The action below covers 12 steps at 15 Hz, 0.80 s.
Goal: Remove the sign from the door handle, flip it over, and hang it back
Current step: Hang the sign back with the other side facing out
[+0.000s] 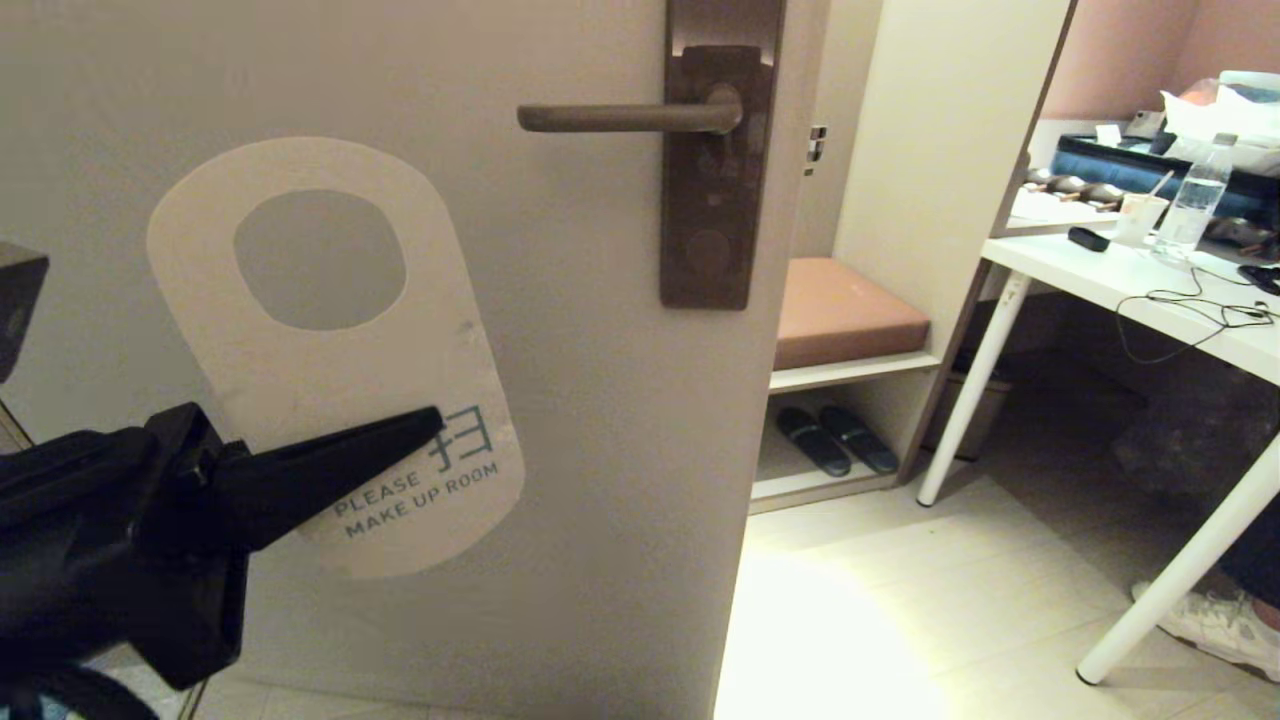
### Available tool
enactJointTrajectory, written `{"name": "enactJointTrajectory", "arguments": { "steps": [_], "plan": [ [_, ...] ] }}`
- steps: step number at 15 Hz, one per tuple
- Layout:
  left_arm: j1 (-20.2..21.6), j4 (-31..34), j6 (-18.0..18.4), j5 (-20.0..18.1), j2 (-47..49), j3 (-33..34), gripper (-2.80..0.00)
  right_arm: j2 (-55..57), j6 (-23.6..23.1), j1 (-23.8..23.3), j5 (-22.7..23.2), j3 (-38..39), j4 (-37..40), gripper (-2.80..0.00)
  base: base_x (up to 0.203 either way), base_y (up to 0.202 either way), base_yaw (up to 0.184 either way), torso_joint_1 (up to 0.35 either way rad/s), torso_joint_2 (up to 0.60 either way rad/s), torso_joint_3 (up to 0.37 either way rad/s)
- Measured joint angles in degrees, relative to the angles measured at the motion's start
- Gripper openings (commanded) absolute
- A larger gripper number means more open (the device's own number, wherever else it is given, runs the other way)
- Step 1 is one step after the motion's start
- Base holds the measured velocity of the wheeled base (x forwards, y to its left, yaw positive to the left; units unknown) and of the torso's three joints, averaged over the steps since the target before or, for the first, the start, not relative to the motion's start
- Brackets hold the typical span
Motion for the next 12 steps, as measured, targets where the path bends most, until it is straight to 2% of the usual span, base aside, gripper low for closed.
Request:
{"name": "enactJointTrajectory", "arguments": {
  "steps": [4, 8, 12],
  "plan": [
    [3.3, 2.9, 6.9, 5.4, 3.1, -3.7, -2.80, 0.0, 0.0, 0.0, 0.0, 0.0, 0.0, -2.80, 0.000, 0.000, 0.000, 0.000, 0.00, 0.000],
    [3.6, 7.4, 9.6, 10.1, 5.0, -8.3, -2.80, 0.0, 0.0, 0.0, 0.0, 0.0, 0.0, -2.80, 0.000, 0.000, 0.000, 0.000, 0.00, 0.000],
    [3.5, 8.7, 15.1, 11.2, 6.1, -9.4, -2.80, 0.0, 0.0, 0.0, 0.0, 0.0, 0.0, -2.80, 0.000, 0.000, 0.000, 0.000, 0.00, 0.000]
  ]
}}
